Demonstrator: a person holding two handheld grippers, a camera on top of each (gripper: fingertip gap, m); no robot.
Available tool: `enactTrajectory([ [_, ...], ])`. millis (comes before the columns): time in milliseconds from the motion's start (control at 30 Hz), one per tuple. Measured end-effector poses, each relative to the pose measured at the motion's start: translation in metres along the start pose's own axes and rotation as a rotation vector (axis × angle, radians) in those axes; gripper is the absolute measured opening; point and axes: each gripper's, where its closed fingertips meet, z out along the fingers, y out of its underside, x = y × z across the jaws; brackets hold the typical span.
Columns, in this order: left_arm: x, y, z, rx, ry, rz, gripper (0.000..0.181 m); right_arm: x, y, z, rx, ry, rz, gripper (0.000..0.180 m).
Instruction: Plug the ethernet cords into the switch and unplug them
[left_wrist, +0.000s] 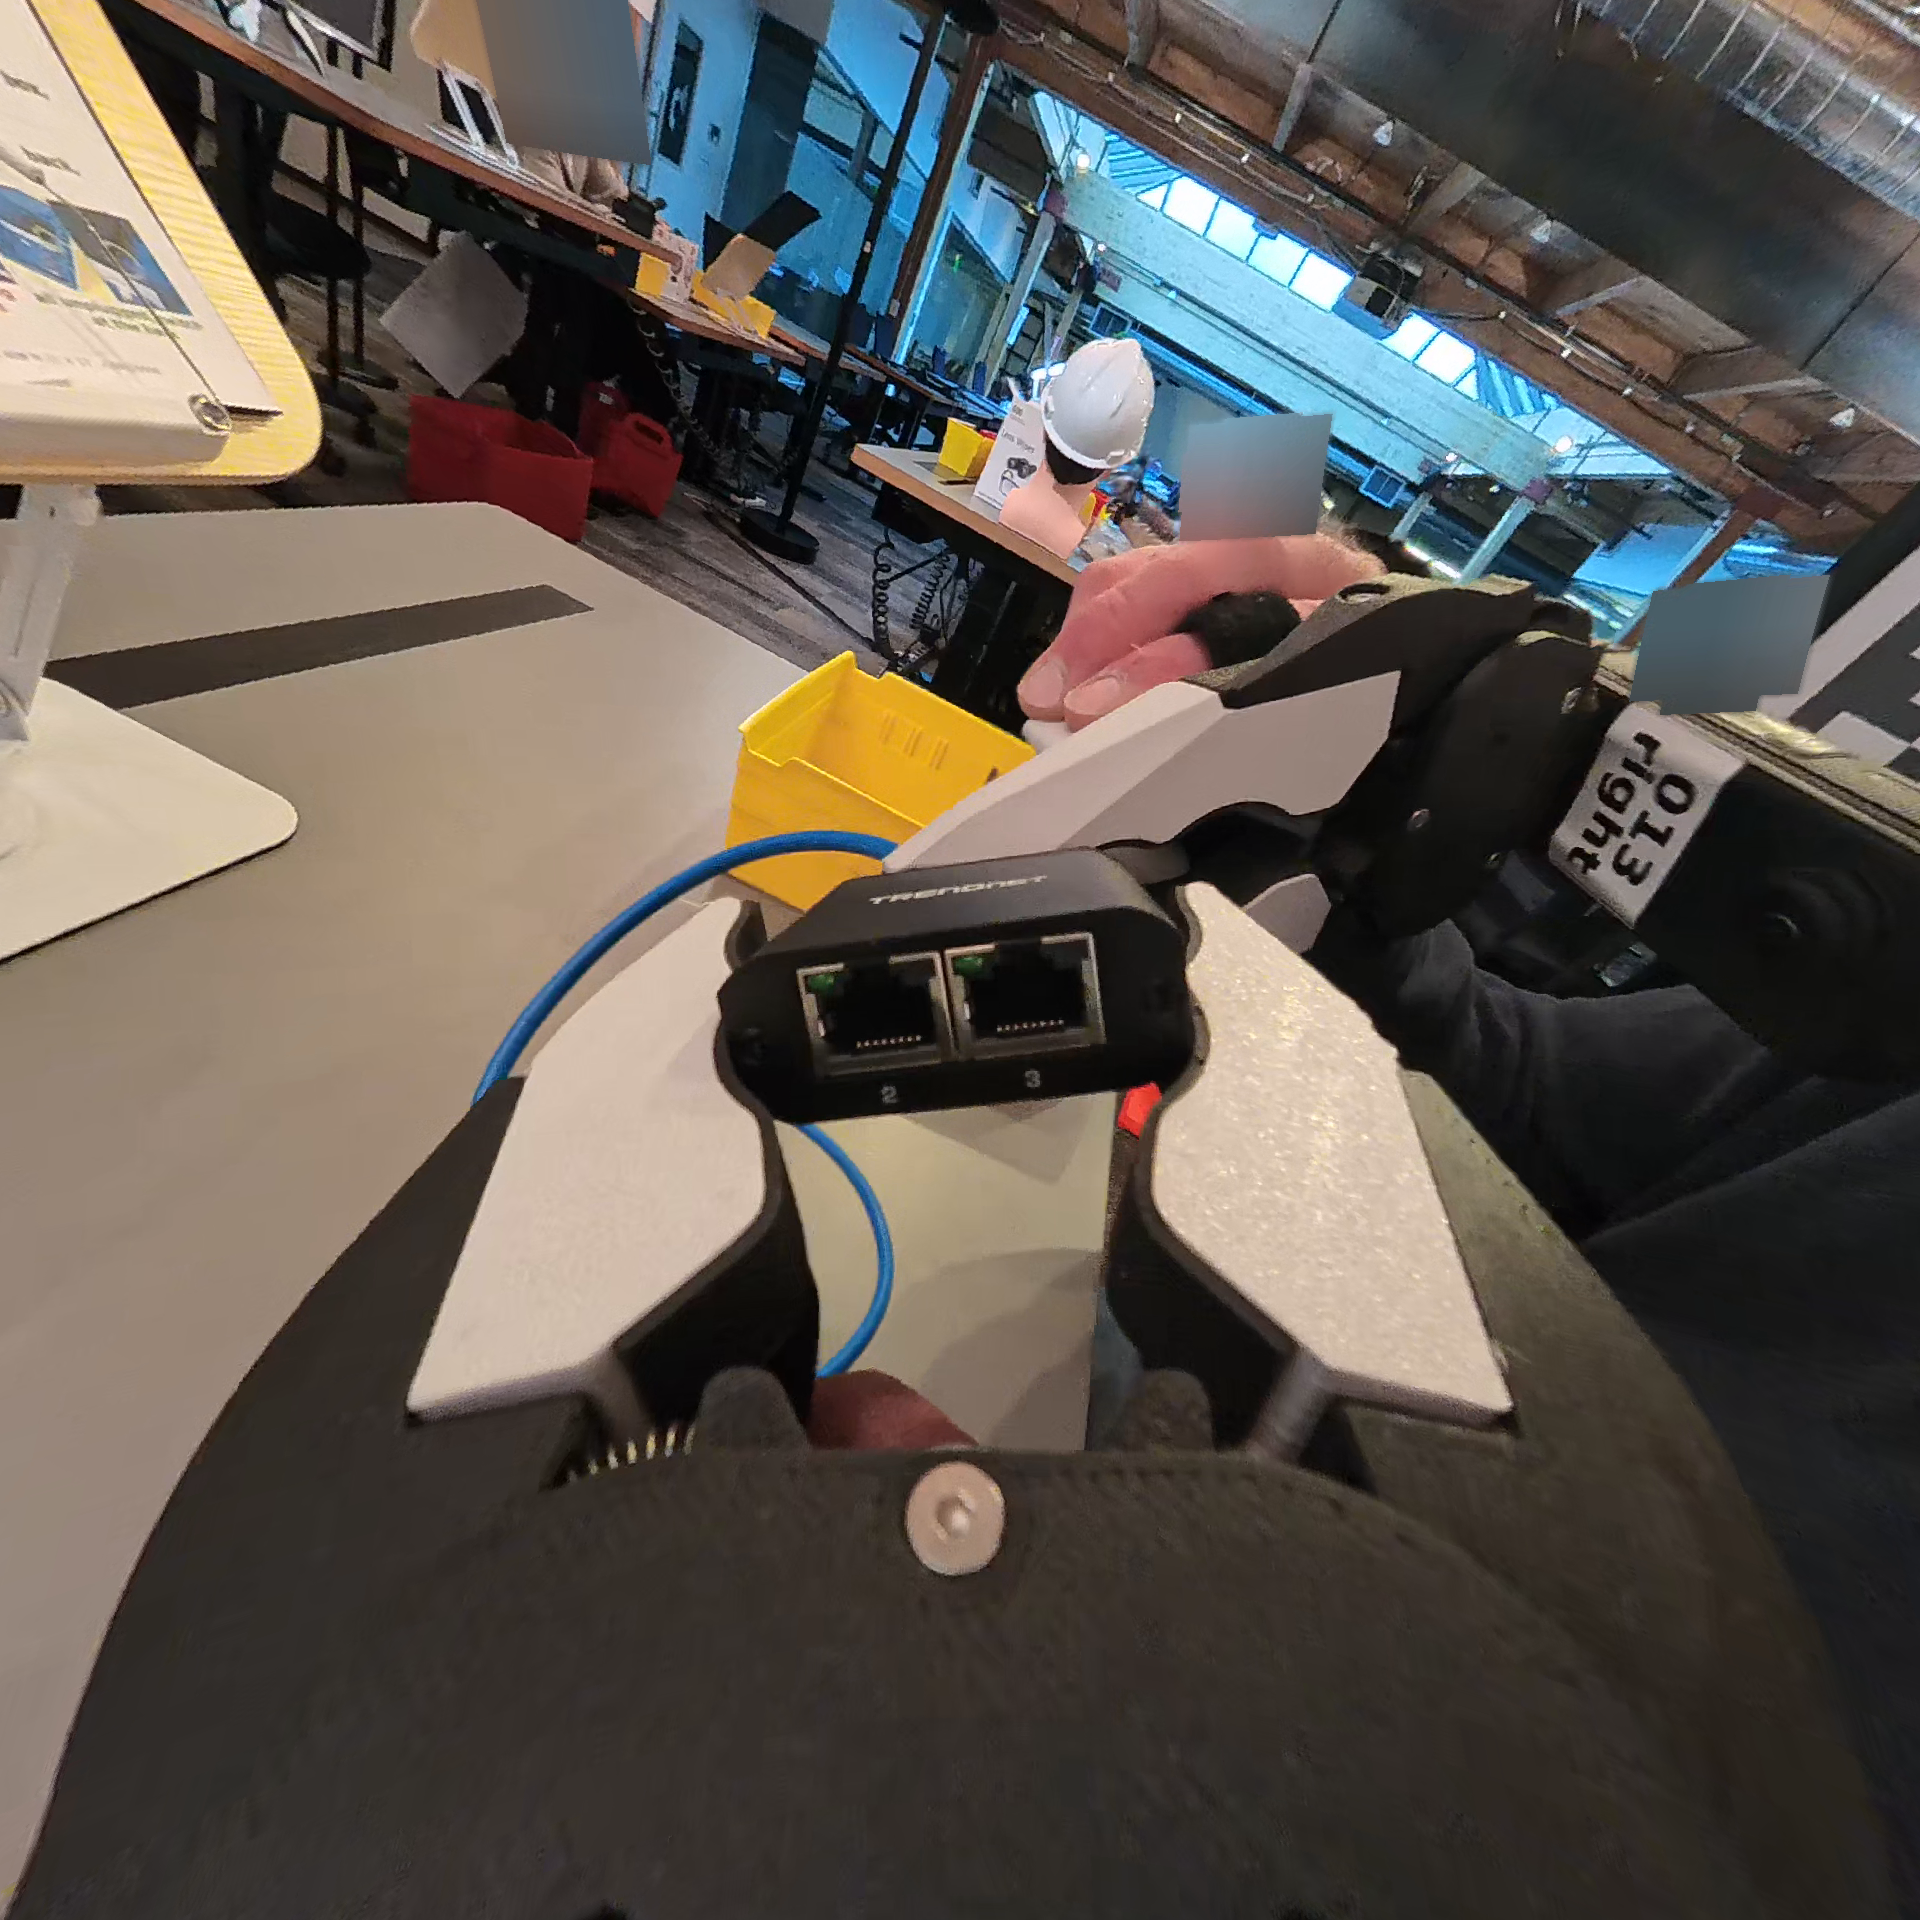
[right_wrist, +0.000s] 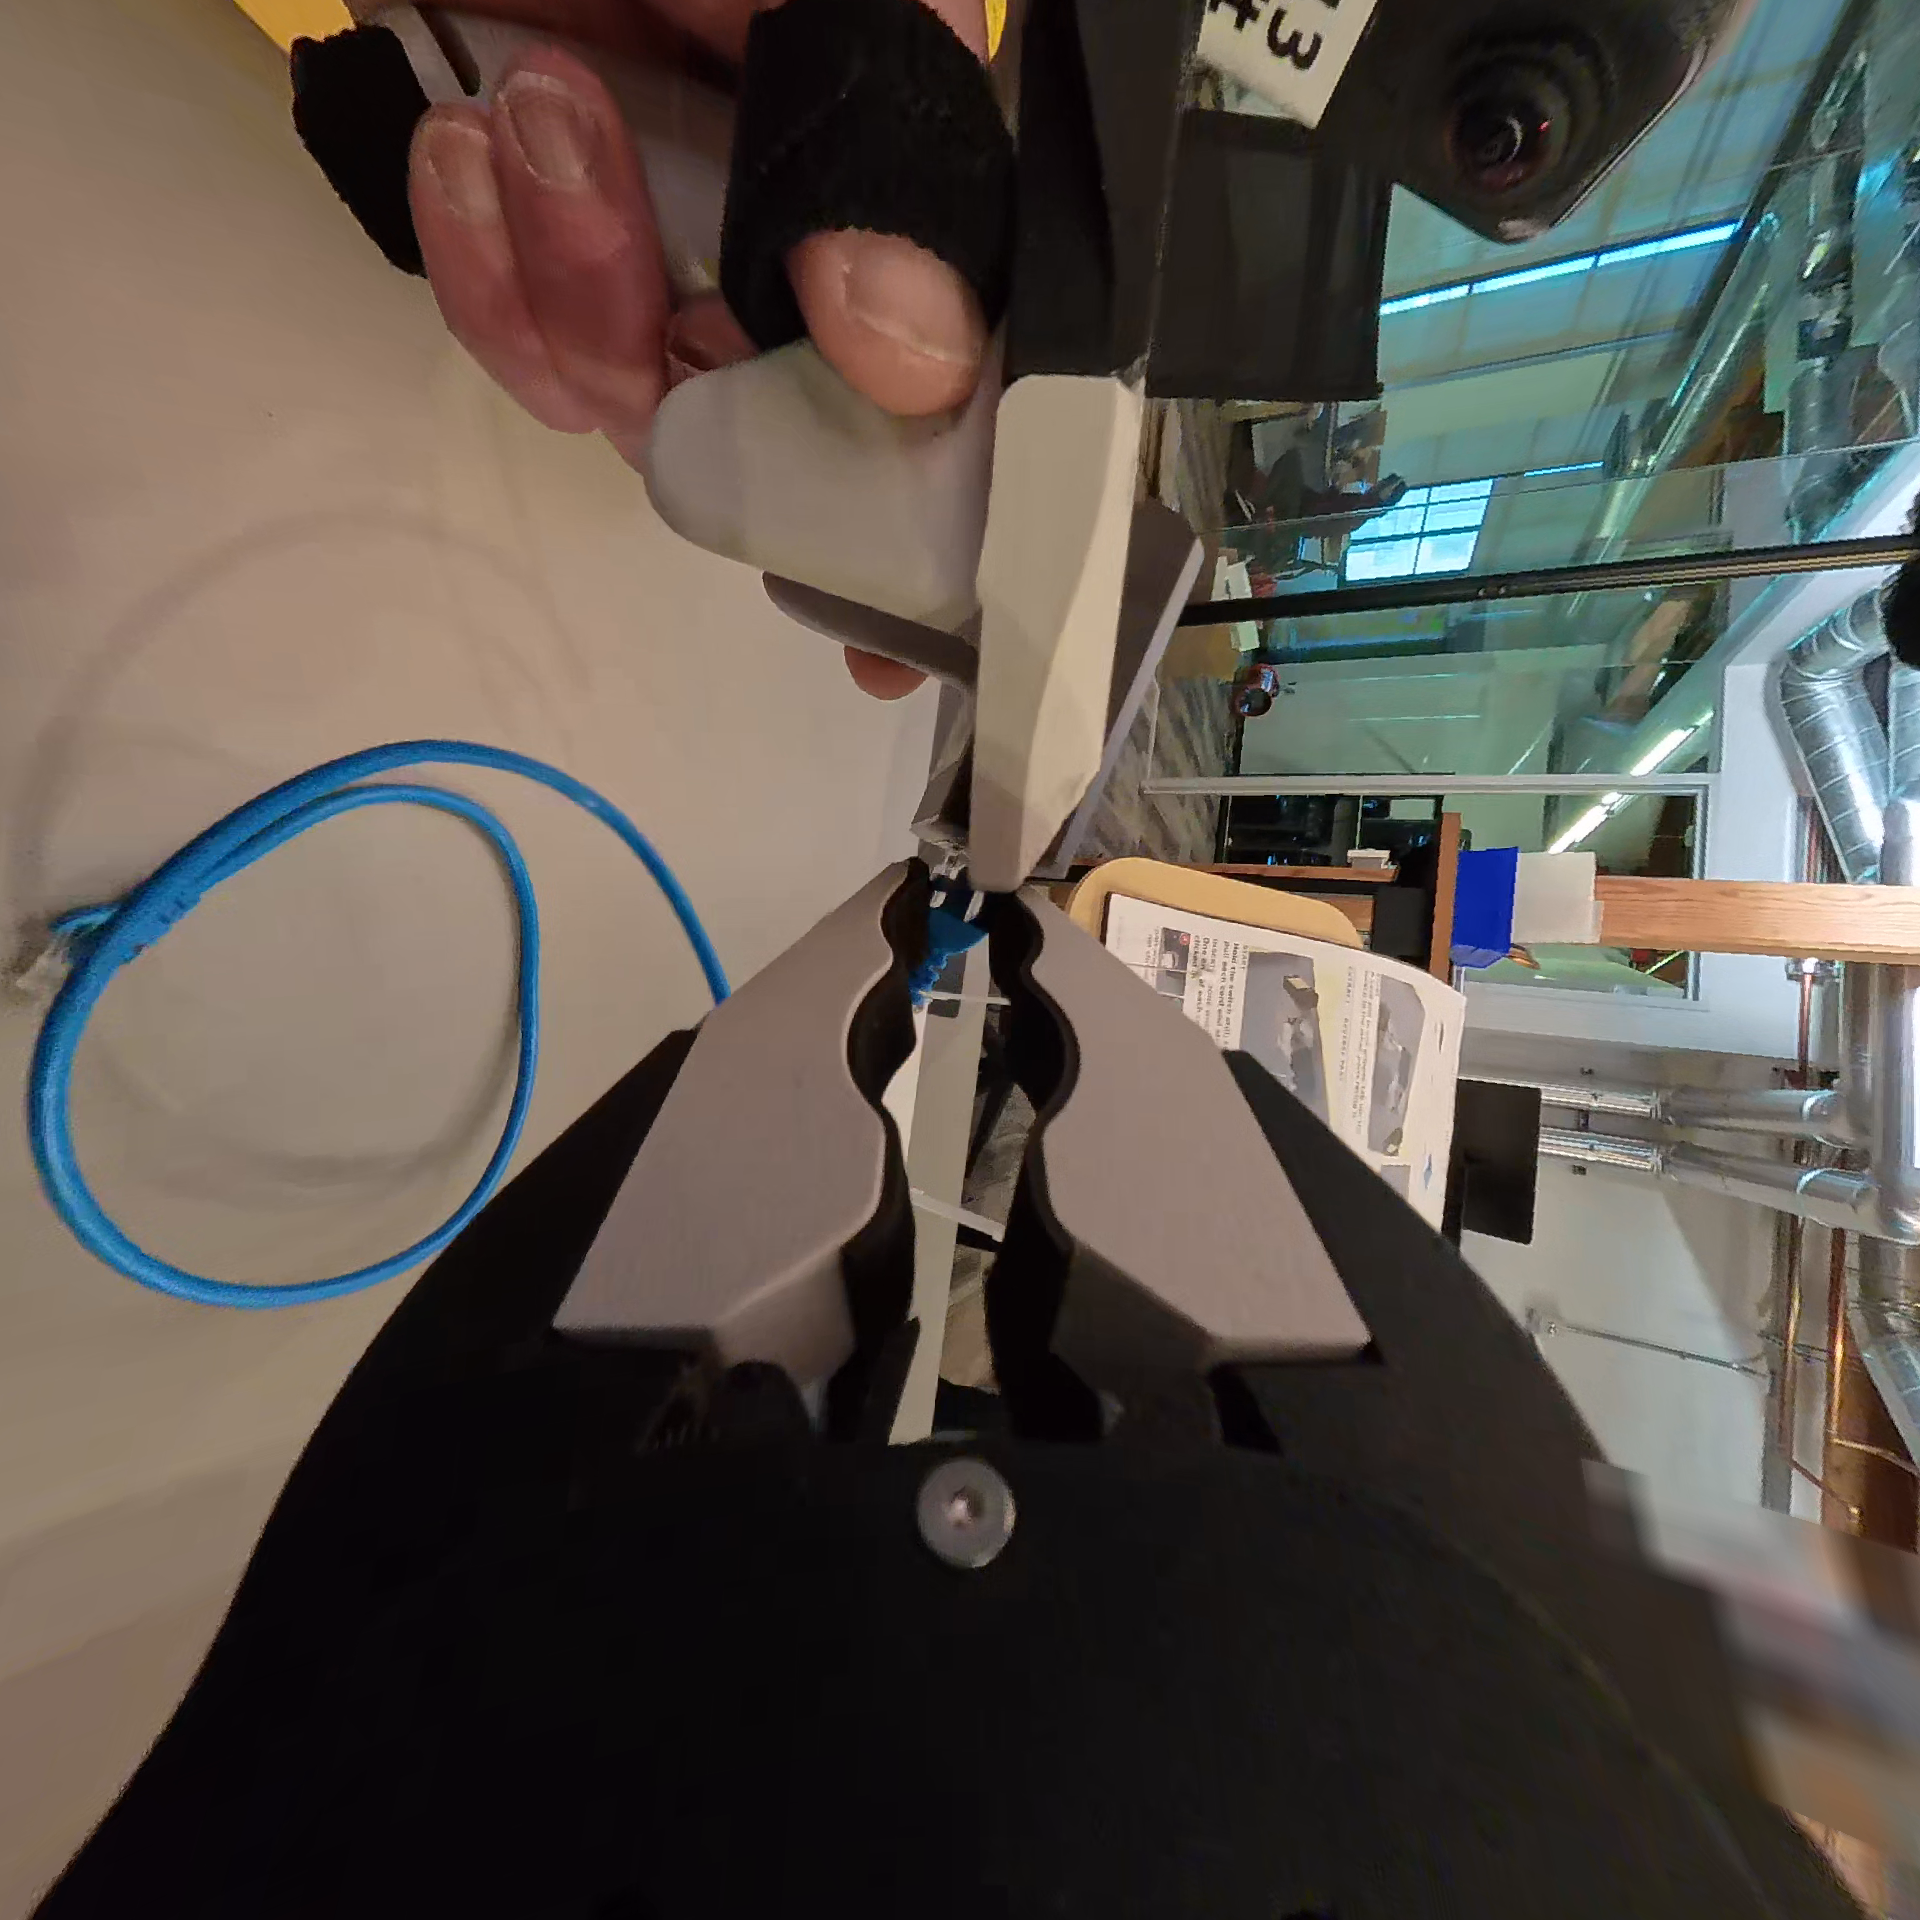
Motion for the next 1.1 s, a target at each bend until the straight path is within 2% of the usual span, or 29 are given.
enactTrajectory([
  [33, -0.001, 0.001, 0.001, -0.004, -0.007, 0.004, 0.072, -0.001, 0.001, 0.000, -0.003, -0.003, 0.004, 0.010],
  [367, 0.003, 0.000, 0.005, -0.026, 0.016, -0.027, 0.071, 0.004, 0.006, -0.006, 0.047, 0.003, 0.069, 0.010],
  [433, -0.003, -0.011, -0.005, 0.028, -0.006, -0.017, 0.072, 0.007, 0.030, -0.008, -0.053, 0.011, 0.066, 0.009],
  [467, -0.009, -0.021, -0.018, 0.067, -0.015, -0.025, 0.071, 0.010, 0.042, -0.014, -0.045, 0.018, 0.115, 0.009],
  [533, -0.012, -0.037, -0.035, 0.095, -0.047, 0.029, 0.071, 0.023, 0.046, -0.030, -0.008, 0.036, 0.174, 0.009],
  [600, -0.001, -0.041, -0.031, 0.079, -0.054, 0.095, 0.072, 0.035, 0.043, -0.035, 0.007, 0.055, 0.207, 0.009],
  [667, 0.004, -0.041, -0.029, 0.063, -0.068, 0.147, 0.072, 0.049, 0.059, -0.040, -0.032, 0.095, 0.241, 0.010],
  [867, -0.006, -0.047, -0.043, 0.088, -0.086, 0.151, 0.072, 0.132, 0.091, -0.108, -0.101, 0.241, 0.306, 0.010],
  [967, -0.013, -0.045, -0.045, 0.088, -0.084, 0.137, 0.072, 0.170, 0.117, -0.150, -0.202, 0.322, 0.301, 0.011],
  [1100, -0.021, -0.038, -0.045, 0.074, -0.086, 0.120, 0.072, 0.194, 0.152, -0.207, -0.355, 0.386, 0.301, 0.011],
])
